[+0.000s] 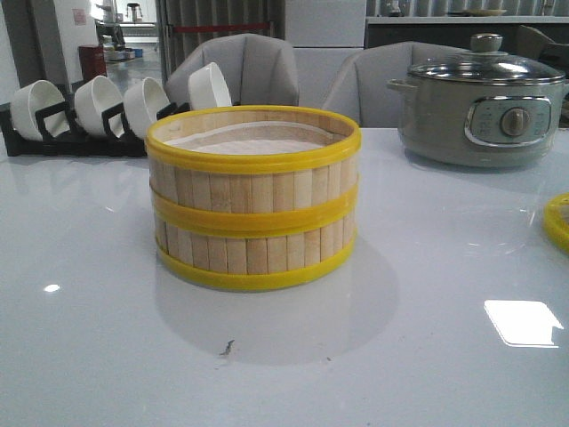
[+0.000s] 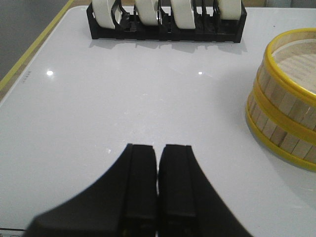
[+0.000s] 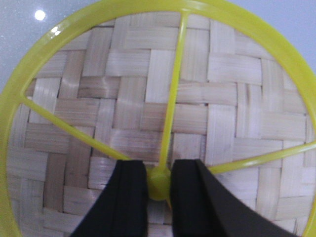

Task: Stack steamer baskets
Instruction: 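Grasp the lid's centre hub with the right gripper and lift it, then carry the lid over the stacked baskets with the right gripper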

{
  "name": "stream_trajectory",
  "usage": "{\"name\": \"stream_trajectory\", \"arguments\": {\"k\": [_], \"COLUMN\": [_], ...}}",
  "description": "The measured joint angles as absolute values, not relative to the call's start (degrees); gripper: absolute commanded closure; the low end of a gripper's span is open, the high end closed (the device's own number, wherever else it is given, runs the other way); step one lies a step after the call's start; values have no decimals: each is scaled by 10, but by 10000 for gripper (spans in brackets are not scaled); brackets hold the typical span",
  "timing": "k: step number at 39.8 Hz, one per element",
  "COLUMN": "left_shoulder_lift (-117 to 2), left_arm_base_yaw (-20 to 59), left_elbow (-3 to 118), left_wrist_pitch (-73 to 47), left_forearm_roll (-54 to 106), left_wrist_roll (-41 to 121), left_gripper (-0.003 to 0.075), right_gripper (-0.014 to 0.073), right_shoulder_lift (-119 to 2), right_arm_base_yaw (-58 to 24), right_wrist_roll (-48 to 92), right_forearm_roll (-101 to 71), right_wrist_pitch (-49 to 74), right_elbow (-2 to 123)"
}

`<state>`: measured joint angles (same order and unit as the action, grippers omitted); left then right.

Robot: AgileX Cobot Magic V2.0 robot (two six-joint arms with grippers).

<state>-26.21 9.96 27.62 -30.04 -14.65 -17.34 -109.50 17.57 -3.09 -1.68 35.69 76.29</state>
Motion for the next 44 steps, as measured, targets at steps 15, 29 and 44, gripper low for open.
{"name": "stream_trajectory", "arguments": {"k": [15,29,44], "left_shoulder_lift": [-262,-262,-262], "left_arm_base_yaw": [100,100,99], "left_elbow": [276,276,276], "left_wrist_pitch": [-300,-297,-297], "left_forearm_roll": [-146,-148,-148], "left_wrist_roll": [-174,-174,-175], "left_gripper": [636,636,636], "right_gripper": [543,543,543], "right_shoulder_lift": [-1087,-1036,-1039], "right_arm_base_yaw": [127,-12,-169], "right_wrist_roll": [-31,-31,-31], "right_forearm_roll": [-20,-21,-57], "right_wrist_pitch": [413,543,584], "right_elbow": [794,955,1091]}}
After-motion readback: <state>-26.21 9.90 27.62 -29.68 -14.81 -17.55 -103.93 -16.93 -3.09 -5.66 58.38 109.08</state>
